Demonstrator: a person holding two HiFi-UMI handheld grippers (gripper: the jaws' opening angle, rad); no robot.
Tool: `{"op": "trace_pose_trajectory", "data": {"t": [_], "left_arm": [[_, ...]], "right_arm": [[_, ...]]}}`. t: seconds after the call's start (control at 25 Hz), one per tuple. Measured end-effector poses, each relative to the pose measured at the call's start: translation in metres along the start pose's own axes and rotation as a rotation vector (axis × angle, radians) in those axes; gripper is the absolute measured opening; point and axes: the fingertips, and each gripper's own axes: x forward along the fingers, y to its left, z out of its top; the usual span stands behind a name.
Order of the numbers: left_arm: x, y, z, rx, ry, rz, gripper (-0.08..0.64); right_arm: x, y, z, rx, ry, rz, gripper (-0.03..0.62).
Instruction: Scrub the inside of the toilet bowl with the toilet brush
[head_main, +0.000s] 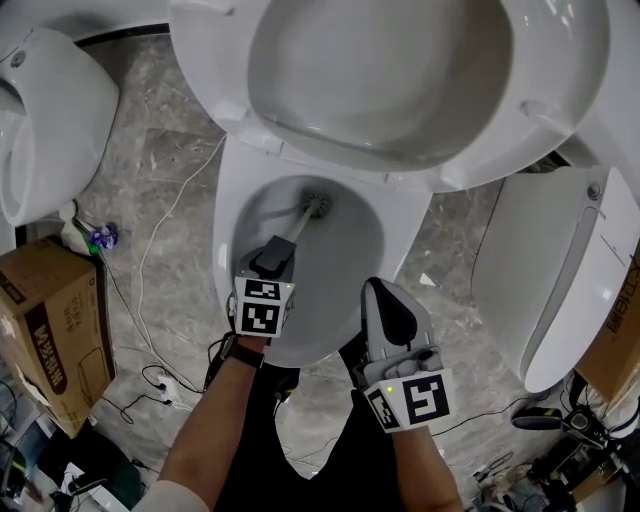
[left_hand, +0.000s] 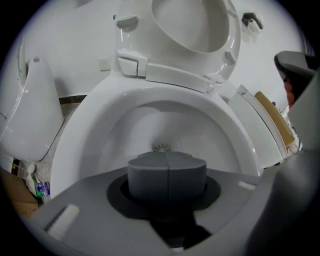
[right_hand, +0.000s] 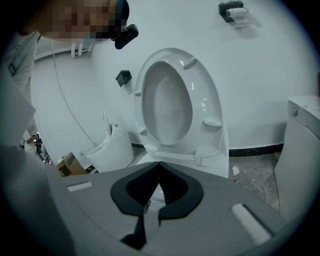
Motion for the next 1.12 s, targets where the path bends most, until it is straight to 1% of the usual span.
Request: {"op": "trace_pose_trajectory", "data": {"t": [0.08,0.2,0.44,0.68,0.88,1.12], "left_arm": [[0.0,0.001,0.0,0.002,-0.002,-0.013,0.155],[-0.006,-0.002,0.002,0.043,-0.027,-0.014,0.153],[-0.031,-0.007,-0.004,0.008,0.0,-0.002,0.153],[-0.059,-0.012,-0.002,0.012,-0.001,0.004,0.153],[-0.095,-0.013,0.0,-0.001,-0.016,0.007,0.153],[-0.152,-0.017,0.004,0.023,-0.045,-0.011,0.153]], "right_arm": [[-0.001,0.006,0.002,-0.004,0.001,0.006,0.012],[-0.008,0.014,0.006,-0.007,0.004,0.011,0.012],[-0.027,0.021,0.015,-0.008,0.013,-0.005,0.012],[-0.047,0.034,0.022,-0.016,0.028,-0.017,0.012],[-0.06,0.045,0.034,-0.02,0.022,-0.026,0.012],[-0.076,0.065,0.058,-0.021,0.005,-0.04,0.012]]}}
